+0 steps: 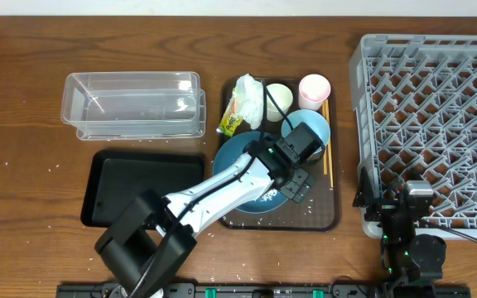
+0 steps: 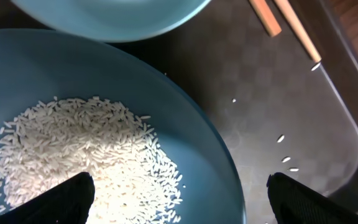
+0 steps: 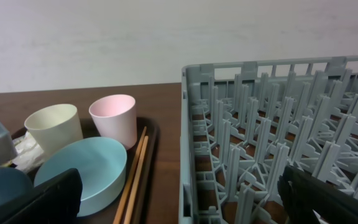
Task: Sort waste into correct bins and load items into the dishwasher rack
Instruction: 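Lower the left gripper to the blue plate rim and close on it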
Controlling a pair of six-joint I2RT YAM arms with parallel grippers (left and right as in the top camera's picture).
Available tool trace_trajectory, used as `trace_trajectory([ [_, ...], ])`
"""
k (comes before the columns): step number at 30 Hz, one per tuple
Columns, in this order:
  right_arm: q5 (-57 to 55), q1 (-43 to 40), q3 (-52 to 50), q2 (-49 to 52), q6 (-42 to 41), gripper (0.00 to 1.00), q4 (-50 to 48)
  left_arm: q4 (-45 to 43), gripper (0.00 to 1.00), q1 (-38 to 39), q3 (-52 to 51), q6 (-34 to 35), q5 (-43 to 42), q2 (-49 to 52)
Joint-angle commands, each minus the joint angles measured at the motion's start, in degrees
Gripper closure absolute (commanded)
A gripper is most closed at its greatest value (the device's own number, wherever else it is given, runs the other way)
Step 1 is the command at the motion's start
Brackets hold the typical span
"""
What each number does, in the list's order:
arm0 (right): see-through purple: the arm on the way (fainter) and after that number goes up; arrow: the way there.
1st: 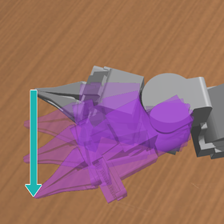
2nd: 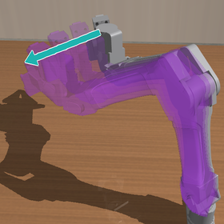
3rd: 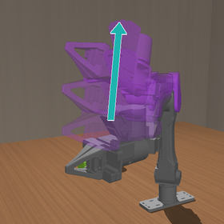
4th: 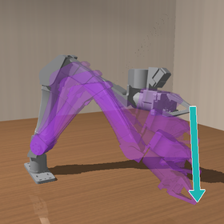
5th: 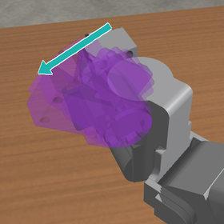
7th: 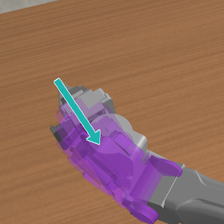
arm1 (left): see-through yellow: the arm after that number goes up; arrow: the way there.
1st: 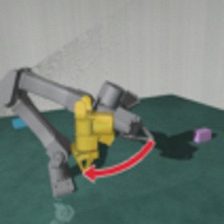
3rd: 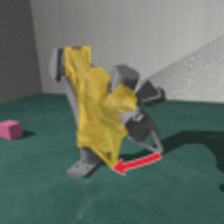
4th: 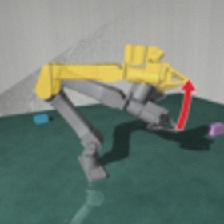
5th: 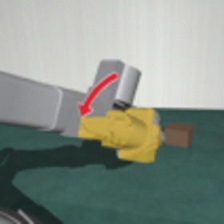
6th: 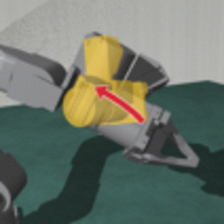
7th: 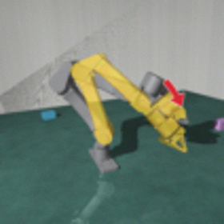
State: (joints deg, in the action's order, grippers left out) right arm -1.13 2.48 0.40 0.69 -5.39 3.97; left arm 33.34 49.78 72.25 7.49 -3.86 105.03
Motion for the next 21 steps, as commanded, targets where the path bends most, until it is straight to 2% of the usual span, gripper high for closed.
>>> trace_trajectory([
  [1, -0.5, -0.6, -0.1, -0.3, 0.8, 0.01, 0.2, 0.0, 0.09, 0.1, 0.4, -5.0, 0.9, 1.0],
  [6, -0.5, -0.6, -0.1, -0.3, 0.8, 0.01, 0.2, 0.0, 0.09, 0.1, 0.4, -6.4, 0.9, 2.1],
  [9, -0.5, -0.6, -0.1, -0.3, 0.8, 0.01, 0.2, 0.4, 0.14, 0.1, 0.4, -6.4, 0.9, 2.2],
  [21, -0.5, -0.6, -0.1, -0.3, 0.8, 0.01, 0.2, 0.9, 0.14, 0.1, -0.1, -5.7, -1.7, 2.9],
])
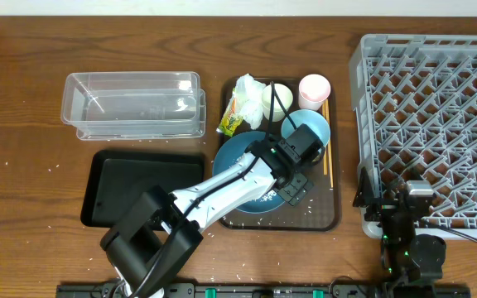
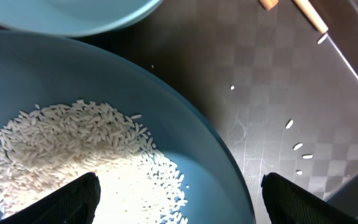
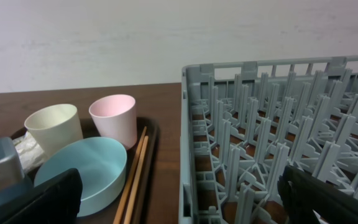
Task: Sort waste into correct bins and load items into the dishwasher rack
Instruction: 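Lower the left gripper to the blue plate rim and close on it, then lift the blue plate edge with the left gripper, tilting it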
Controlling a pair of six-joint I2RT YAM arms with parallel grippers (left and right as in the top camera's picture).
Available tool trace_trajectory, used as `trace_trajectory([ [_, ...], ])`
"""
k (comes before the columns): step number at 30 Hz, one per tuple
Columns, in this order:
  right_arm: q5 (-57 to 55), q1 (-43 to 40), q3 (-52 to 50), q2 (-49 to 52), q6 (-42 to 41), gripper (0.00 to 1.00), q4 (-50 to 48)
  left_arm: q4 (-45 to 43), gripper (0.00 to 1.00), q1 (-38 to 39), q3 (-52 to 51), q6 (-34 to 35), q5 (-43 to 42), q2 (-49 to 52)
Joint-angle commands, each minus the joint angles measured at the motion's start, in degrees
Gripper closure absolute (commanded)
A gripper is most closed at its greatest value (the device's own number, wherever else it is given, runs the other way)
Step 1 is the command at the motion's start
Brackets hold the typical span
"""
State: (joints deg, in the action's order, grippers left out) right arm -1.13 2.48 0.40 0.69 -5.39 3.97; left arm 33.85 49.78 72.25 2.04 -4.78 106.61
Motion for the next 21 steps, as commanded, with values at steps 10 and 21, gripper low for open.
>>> trace_trajectory([
  [10, -0.5, -0.6, -0.1, -0.3, 0.8, 0.01, 0.2, 0.3, 0.15, 0.1, -0.1, -0.3, -0.7, 4.5],
  [21, -0.5, -0.6, -0.1, -0.3, 0.8, 0.01, 0.2, 0.4, 0.22, 0.1, 0.0, -0.3, -0.7, 3.3],
])
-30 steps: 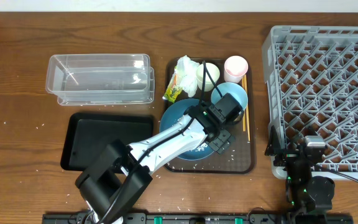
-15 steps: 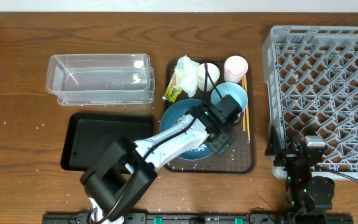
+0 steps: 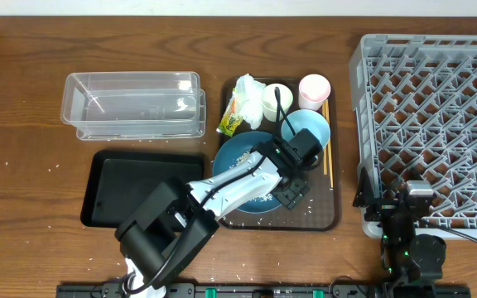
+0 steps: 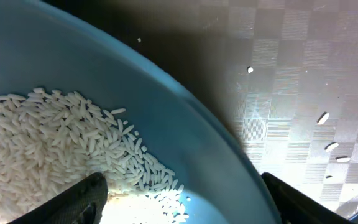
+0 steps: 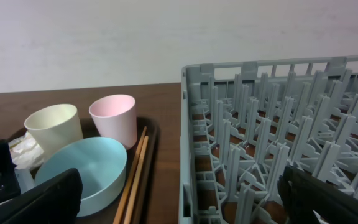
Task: Sort waste into correct bins and load items into the dishwasher rack
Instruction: 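Lift the blue plate edge with the left gripper, tilting it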
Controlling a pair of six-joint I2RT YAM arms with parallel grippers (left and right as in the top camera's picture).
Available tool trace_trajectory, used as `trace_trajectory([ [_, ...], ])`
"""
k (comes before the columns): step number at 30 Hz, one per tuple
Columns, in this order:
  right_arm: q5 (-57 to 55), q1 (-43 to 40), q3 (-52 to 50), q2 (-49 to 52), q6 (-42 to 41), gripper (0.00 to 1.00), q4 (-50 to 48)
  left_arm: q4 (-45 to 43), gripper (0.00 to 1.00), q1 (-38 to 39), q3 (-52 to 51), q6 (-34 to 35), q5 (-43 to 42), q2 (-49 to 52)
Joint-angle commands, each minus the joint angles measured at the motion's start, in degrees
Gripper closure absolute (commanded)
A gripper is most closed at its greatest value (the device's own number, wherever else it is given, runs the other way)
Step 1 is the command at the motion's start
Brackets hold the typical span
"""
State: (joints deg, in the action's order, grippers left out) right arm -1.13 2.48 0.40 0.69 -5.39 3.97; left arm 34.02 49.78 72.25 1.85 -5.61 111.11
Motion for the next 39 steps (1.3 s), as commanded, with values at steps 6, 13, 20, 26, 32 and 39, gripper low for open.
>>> trace_trajectory([
  [6, -0.5, -0.6, -0.1, -0.3, 0.8, 0.01, 0.2, 0.6, 0.27, 0.1, 0.0, -0.1, 0.3, -2.1],
  [13, -0.5, -0.6, -0.1, -0.3, 0.8, 0.01, 0.2, 1.0, 0.42, 0.1, 0.0, -0.1, 0.3, -2.3],
  [20, -0.5, -0.6, -0.1, -0.3, 0.8, 0.01, 0.2, 1.7, 0.44, 0.1, 0.0, -0.1, 0.3, -2.3],
  [26, -0.5, -0.6, -0.1, -0.3, 0.8, 0.01, 0.2, 3.0, 0.49, 0.1, 0.0, 0.0, 0.3, -2.4],
  [32, -0.5, -0.6, -0.1, -0.3, 0.8, 0.01, 0.2, 4.2, 0.52, 0.1, 0.1, 1.5, 0.3, -4.3],
  [39, -0.5, -0.6, -0.1, -0.3, 0.8, 0.01, 0.2, 5.0, 0.6, 0.1, 0.1, 1.7, 0.3, -6.1],
])
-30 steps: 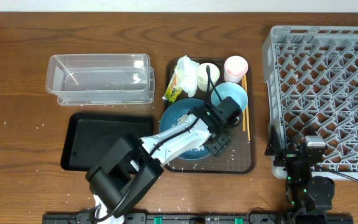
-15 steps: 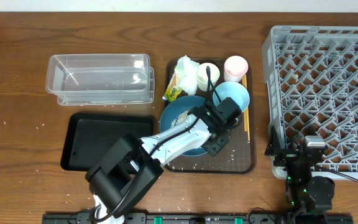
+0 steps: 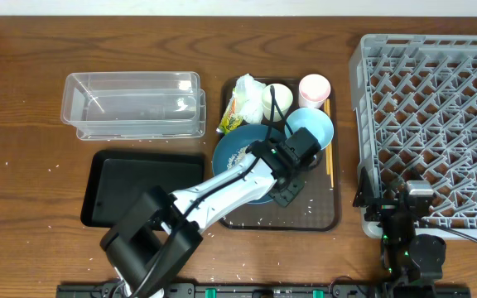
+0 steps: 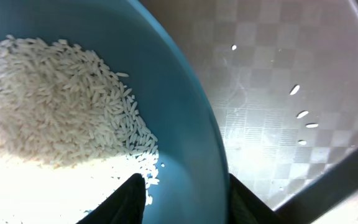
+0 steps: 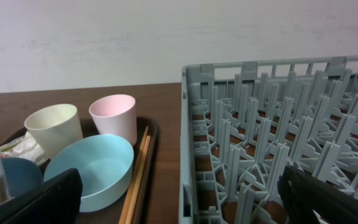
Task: Sort waste into correct bins and load items into the dishwasher rack
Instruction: 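Lift the blue plate edge with the left gripper, tilting it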
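Note:
My left gripper (image 3: 278, 184) is shut on the right rim of a dark blue bowl (image 3: 237, 157) that holds white rice (image 4: 48, 93). In the left wrist view the bowl's rim (image 4: 191, 124) runs between the two black fingers, above the brown tray (image 3: 321, 217). A light blue bowl (image 3: 313, 126), a cream cup (image 3: 278, 95), a pink cup (image 3: 314, 86), chopsticks (image 3: 327, 157) and a crumpled wrapper (image 3: 243, 103) sit on the tray. My right gripper (image 5: 179, 205) stands open at the near left corner of the grey dishwasher rack (image 3: 437, 108).
A clear plastic bin (image 3: 131, 103) stands at the back left, with a black bin (image 3: 139, 186) in front of it. Loose rice grains lie on the tray floor and on the wooden table.
The left fingers, wide apart before, now pinch the rice bowl's rim. The bowl sits further left and back on the tray, and more of the tray floor shows. The right arm is unchanged.
My left gripper hung open over the right edge of the rice bowl, then stood closer to the rim with each moment. Now it is shut on that rim and the bowl has shifted. The right gripper stayed open at the rack throughout.

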Controlling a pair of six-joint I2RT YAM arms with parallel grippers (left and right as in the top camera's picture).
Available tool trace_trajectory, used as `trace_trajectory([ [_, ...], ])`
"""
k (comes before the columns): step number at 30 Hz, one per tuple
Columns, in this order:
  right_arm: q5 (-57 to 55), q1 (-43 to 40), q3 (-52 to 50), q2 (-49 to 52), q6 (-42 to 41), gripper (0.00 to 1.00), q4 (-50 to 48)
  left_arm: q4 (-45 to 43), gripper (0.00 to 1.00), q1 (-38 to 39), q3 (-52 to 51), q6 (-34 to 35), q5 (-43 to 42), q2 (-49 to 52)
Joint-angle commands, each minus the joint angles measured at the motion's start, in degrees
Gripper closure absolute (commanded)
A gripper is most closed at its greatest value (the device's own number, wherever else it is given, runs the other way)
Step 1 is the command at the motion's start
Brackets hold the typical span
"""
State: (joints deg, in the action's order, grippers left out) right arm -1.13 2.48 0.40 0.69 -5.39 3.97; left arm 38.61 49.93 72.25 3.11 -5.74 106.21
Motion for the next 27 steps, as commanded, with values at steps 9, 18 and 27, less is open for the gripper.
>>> trace_trajectory([
  [9, -0.5, -0.6, -0.1, -0.3, 0.8, 0.01, 0.2, 1.4, 0.59, -0.1, -0.4, 0.6, 0.2, 0.3],
  [18, -0.6, -0.6, -0.1, -0.3, 0.8, 0.01, 0.2, 1.4, 0.59, -0.1, -0.9, 0.6, -1.3, 1.3],
  [27, -0.5, -0.6, -0.1, -0.3, 0.8, 0.01, 0.2, 0.7, 0.53, -0.1, -2.5, -0.1, 2.8, 1.3],
])
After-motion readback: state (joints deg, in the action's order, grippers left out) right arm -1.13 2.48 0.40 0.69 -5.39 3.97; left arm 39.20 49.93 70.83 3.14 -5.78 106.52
